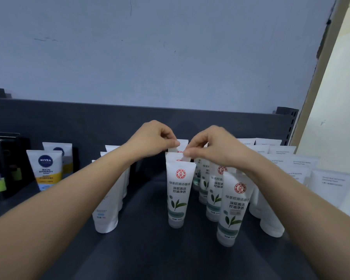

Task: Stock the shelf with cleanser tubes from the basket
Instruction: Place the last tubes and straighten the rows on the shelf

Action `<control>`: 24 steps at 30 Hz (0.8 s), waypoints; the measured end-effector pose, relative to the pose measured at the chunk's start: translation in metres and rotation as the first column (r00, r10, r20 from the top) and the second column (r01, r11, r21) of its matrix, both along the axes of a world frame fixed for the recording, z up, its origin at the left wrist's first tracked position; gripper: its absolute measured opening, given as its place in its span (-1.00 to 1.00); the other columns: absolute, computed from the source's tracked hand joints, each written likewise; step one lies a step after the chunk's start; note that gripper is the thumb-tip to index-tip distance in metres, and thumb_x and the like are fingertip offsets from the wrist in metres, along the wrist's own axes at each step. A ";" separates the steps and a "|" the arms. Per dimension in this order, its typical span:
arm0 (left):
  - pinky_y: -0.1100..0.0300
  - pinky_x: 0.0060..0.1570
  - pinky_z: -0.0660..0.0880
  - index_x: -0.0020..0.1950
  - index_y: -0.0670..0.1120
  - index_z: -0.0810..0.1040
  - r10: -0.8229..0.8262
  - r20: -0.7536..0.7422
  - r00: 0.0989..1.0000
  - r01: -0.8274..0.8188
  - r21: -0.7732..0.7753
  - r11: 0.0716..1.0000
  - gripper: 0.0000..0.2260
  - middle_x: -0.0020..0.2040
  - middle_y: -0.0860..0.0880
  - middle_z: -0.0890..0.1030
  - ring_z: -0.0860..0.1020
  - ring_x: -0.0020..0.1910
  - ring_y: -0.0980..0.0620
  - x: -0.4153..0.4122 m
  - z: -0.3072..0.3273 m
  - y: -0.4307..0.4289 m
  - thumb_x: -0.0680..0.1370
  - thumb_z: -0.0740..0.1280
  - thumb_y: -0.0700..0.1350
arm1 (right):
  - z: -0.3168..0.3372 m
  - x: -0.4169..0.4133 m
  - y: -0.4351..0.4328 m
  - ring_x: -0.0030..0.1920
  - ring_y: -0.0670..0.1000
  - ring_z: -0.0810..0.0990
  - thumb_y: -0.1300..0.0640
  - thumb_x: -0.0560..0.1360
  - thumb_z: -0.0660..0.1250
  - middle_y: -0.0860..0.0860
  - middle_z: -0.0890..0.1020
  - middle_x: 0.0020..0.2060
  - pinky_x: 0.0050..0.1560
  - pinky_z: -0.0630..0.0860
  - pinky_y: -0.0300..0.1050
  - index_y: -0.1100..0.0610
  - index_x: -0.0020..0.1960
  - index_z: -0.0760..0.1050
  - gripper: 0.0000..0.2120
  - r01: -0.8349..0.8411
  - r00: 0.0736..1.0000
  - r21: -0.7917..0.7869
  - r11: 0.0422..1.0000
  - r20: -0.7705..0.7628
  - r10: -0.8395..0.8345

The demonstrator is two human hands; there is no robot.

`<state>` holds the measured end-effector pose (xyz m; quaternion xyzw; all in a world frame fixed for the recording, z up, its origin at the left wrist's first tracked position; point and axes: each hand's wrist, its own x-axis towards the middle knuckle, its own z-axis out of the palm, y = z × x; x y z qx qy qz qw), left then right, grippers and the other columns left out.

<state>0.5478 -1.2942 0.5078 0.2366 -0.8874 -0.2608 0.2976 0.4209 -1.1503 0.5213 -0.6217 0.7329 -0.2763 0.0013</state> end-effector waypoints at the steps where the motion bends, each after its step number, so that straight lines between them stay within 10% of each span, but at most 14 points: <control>1: 0.20 -0.06 0.54 -0.14 -0.03 0.70 0.003 0.003 1.000 -0.003 -0.025 1.000 -0.93 -0.19 0.09 0.68 0.61 -0.13 0.13 -0.005 0.003 0.002 0.47 0.45 -0.06 | 0.004 -0.007 0.002 -0.13 -0.17 0.62 0.00 0.43 0.46 -0.12 0.70 -0.20 -0.10 0.51 -0.26 0.01 -0.14 0.69 -0.91 0.048 0.999 -0.044 0.998 0.005 -0.048; 13: 0.15 0.11 0.48 0.15 -0.08 0.65 0.017 0.301 0.953 0.083 -0.316 0.945 -0.79 0.16 0.00 0.64 0.58 0.12 0.00 -0.099 0.017 0.000 0.52 0.39 -0.16 | -0.001 -0.062 -0.002 0.02 -0.02 0.61 0.13 0.43 0.46 -0.05 0.68 -0.02 0.07 0.51 -0.14 0.06 0.06 0.66 -0.80 0.343 0.933 0.113 0.933 -0.154 -0.324; 24: 0.14 -0.08 0.54 -0.10 -0.08 0.69 0.051 0.312 0.949 0.049 -0.305 0.951 -0.95 -0.08 -0.02 0.68 0.62 -0.11 0.01 -0.120 0.006 -0.018 0.46 0.46 -0.19 | -0.006 -0.072 -0.011 -0.11 -0.09 0.55 0.18 0.45 0.45 -0.08 0.66 -0.13 -0.02 0.46 -0.21 0.08 -0.04 0.68 -0.89 0.295 0.952 0.100 0.950 -0.112 -0.284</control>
